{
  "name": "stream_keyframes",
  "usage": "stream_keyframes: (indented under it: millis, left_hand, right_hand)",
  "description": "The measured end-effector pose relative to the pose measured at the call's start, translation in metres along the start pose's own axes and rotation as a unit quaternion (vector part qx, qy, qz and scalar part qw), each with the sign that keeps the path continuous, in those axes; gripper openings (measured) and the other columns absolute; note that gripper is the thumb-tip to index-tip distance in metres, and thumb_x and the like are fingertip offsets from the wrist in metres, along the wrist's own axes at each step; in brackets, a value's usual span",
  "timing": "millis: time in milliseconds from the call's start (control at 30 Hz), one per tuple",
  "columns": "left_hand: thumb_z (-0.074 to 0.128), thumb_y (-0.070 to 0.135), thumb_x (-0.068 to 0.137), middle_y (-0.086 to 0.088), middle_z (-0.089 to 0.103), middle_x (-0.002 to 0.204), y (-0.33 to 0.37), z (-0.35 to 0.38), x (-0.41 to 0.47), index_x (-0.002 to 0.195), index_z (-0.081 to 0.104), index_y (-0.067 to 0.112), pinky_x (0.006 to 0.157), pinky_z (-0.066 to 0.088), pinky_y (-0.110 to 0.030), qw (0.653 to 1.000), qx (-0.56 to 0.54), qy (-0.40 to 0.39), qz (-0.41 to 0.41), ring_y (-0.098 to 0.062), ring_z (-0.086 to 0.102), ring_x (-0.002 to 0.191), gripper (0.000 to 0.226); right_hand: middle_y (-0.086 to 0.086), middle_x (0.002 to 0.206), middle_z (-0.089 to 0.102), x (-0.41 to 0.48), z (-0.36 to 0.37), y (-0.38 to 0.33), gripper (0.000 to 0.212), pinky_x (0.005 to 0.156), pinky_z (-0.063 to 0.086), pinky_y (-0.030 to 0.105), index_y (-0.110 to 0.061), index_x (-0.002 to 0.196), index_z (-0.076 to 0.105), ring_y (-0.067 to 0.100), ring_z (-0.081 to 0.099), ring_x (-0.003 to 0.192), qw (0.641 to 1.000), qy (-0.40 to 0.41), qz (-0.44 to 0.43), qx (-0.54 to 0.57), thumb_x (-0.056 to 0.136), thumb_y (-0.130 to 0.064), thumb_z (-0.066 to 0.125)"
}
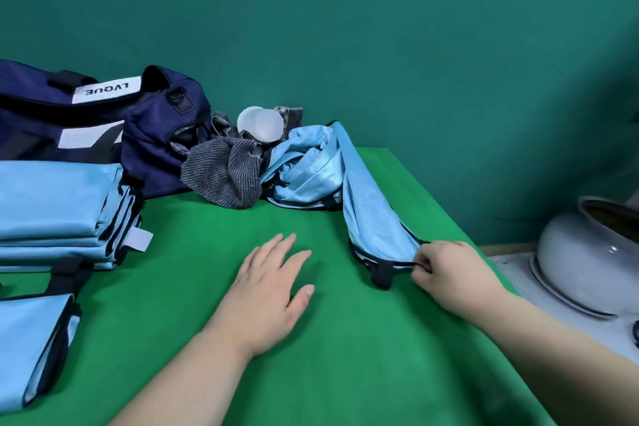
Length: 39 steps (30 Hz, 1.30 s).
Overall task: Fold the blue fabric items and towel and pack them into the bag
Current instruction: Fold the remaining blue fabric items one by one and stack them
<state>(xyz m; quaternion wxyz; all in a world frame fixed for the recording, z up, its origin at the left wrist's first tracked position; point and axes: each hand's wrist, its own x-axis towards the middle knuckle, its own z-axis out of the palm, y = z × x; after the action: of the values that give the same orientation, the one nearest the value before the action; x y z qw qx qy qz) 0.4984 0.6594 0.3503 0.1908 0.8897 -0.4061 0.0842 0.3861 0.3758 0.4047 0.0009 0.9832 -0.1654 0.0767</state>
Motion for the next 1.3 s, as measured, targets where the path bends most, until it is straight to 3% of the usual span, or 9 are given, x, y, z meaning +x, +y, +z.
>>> stream_keyframes:
  millis: [200, 267, 500, 633, 767, 900, 1000, 1200, 1300]
  left_hand:
    - [0.021, 0.062, 0.091, 0.001, 0.034, 0.157, 0.021, -0.001, -0.032, 0.145, 0.045, 0.027, 0.121, 0.007, -0.03, 1.0, 0.008, -0.004, -0.009, -0.017, 0.021, 0.148, 0.068]
    - [0.022, 0.062, 0.092, 0.003, 0.036, 0.156, 0.031, -0.003, -0.046, 0.143, 0.046, 0.028, 0.121, 0.009, -0.031, 1.0, 0.012, -0.006, -0.01, -0.016, 0.023, 0.147, 0.066]
    - [0.009, 0.067, 0.084, 0.011, 0.022, 0.161, 0.071, -0.016, -0.103, 0.15, 0.034, 0.032, 0.115, 0.002, -0.024, 0.999, -0.006, -0.025, -0.03, -0.009, 0.012, 0.15, 0.079]
    - [0.011, 0.07, 0.082, 0.016, 0.022, 0.159, 0.078, -0.025, -0.134, 0.149, 0.035, 0.035, 0.117, 0.009, -0.024, 0.998, -0.042, -0.036, -0.042, -0.004, 0.012, 0.148, 0.079]
    - [0.012, 0.071, 0.082, 0.024, 0.019, 0.155, 0.086, -0.032, -0.165, 0.148, 0.036, 0.038, 0.115, 0.001, -0.019, 0.997, -0.035, -0.065, -0.027, -0.001, 0.009, 0.147, 0.077]
    - [0.024, 0.071, 0.081, 0.027, 0.024, 0.15, 0.105, -0.033, -0.185, 0.141, 0.045, 0.039, 0.121, 0.009, -0.027, 0.993, -0.095, -0.049, -0.057, 0.001, 0.011, 0.146, 0.072]
    - [0.033, 0.066, 0.079, 0.026, 0.025, 0.147, 0.132, -0.038, -0.176, 0.138, 0.049, 0.037, 0.122, 0.012, -0.027, 0.991, -0.126, -0.029, -0.045, 0.002, 0.011, 0.145, 0.068]
    - [0.037, 0.058, 0.081, 0.015, 0.038, 0.147, 0.182, -0.031, -0.144, 0.135, 0.053, 0.032, 0.118, 0.022, -0.027, 0.997, -0.071, -0.018, 0.011, -0.005, 0.026, 0.14, 0.062]
    - [0.043, 0.058, 0.083, 0.015, 0.046, 0.14, 0.198, -0.018, -0.129, 0.133, 0.053, 0.034, 0.115, 0.021, -0.027, 0.999, 0.003, -0.035, 0.026, -0.008, 0.035, 0.135, 0.057]
  right_hand:
    - [-0.006, 0.069, 0.057, -0.056, -0.022, 0.016, 0.009, 0.06, 0.023, 0.017, -0.023, 0.073, 0.055, 0.015, 0.054, 0.071, 1.0, -0.002, 0.025, 0.009, 0.08, -0.028, 0.056]
    - [-0.007, 0.067, 0.054, -0.076, -0.025, 0.011, 0.009, 0.068, 0.025, 0.023, -0.023, 0.073, 0.055, 0.014, 0.051, 0.07, 0.999, -0.001, 0.028, 0.029, 0.08, -0.028, 0.056]
    - [-0.006, 0.071, 0.057, -0.145, -0.008, -0.032, 0.021, 0.095, 0.036, 0.026, -0.019, 0.074, 0.055, 0.014, 0.053, 0.071, 0.997, -0.015, -0.013, 0.079, 0.074, -0.038, 0.045]
    - [-0.005, 0.07, 0.059, -0.175, 0.003, -0.064, 0.023, 0.099, 0.038, 0.033, -0.021, 0.07, 0.055, 0.019, 0.054, 0.075, 0.995, -0.003, -0.041, 0.087, 0.072, -0.04, 0.043]
    - [-0.009, 0.064, 0.054, -0.2, 0.015, -0.077, 0.018, 0.102, 0.039, 0.044, -0.026, 0.063, 0.051, 0.019, 0.056, 0.073, 0.991, 0.073, -0.065, 0.09, 0.071, -0.04, 0.042]
    - [-0.014, 0.08, 0.055, -0.216, 0.019, -0.071, 0.026, 0.111, 0.022, 0.047, -0.032, 0.085, 0.064, 0.016, 0.057, 0.093, 0.988, 0.101, -0.071, 0.098, 0.074, -0.049, 0.047]
    - [-0.015, 0.094, 0.057, -0.221, 0.019, -0.058, 0.038, 0.116, 0.018, 0.047, -0.034, 0.107, 0.067, 0.013, 0.052, 0.107, 0.979, 0.106, -0.07, 0.158, 0.074, -0.046, 0.05]
    - [-0.019, 0.097, 0.056, -0.22, 0.017, -0.021, 0.03, 0.103, 0.029, 0.031, -0.033, 0.1, 0.07, 0.012, 0.05, 0.106, 0.948, 0.151, 0.03, 0.278, 0.074, -0.033, 0.055]
    - [-0.012, 0.103, 0.06, -0.215, 0.018, -0.004, 0.029, 0.103, 0.031, 0.034, -0.029, 0.103, 0.07, 0.018, 0.052, 0.111, 0.945, 0.136, 0.079, 0.286, 0.077, -0.027, 0.058]
